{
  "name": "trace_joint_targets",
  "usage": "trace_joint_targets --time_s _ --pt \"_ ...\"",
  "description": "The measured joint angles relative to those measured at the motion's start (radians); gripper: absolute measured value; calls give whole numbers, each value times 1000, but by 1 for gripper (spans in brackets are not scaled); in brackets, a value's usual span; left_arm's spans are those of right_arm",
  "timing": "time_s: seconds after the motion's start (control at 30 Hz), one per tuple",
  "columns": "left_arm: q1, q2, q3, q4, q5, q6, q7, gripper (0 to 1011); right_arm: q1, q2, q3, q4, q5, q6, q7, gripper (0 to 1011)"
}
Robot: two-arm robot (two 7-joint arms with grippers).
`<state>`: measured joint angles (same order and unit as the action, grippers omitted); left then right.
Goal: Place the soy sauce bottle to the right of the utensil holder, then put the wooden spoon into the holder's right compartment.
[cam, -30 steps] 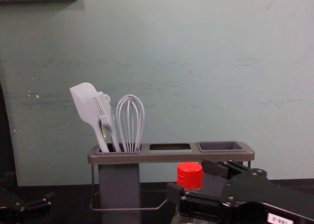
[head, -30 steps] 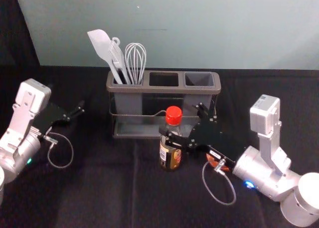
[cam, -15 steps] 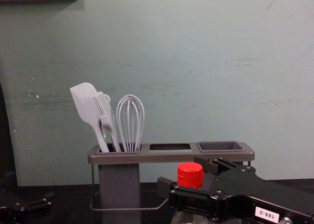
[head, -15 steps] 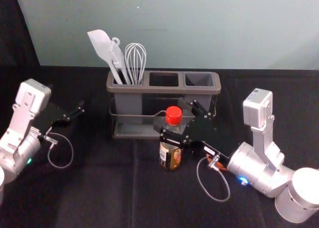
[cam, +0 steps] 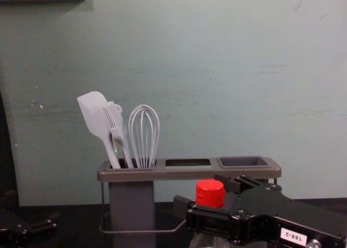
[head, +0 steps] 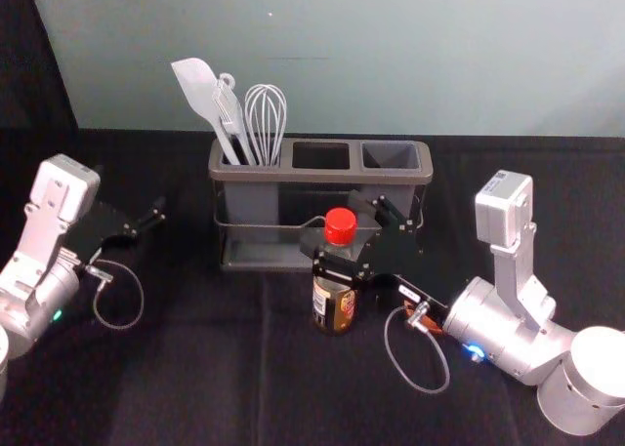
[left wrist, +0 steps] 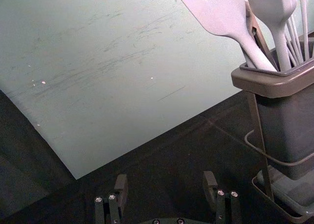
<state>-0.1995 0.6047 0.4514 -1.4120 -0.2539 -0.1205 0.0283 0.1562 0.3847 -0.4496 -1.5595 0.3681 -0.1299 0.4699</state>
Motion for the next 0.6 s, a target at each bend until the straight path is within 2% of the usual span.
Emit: trace_joint_targets --time_s 0.1,0.2,0.4,0.43,0.53,0.6 --pt "0 0 0 0 0 0 0 1005 -2 -3 3 1 -1 0 2 1004" --pt "0 0 0 0 0 0 0 1005 -3 -5 7 2 -2 0 3 956" --pt "0 0 0 0 0 0 0 1005 -3 -13 12 6 0 11 7 789" --pt "0 0 0 0 0 0 0 1005 -3 -14 12 7 1 12 8 789" --pt "0 0 0 0 0 0 0 1005 -2 -17 13 8 7 16 10 671" --pt "0 0 0 0 0 0 0 1005 -1 -17 13 8 8 17 12 629"
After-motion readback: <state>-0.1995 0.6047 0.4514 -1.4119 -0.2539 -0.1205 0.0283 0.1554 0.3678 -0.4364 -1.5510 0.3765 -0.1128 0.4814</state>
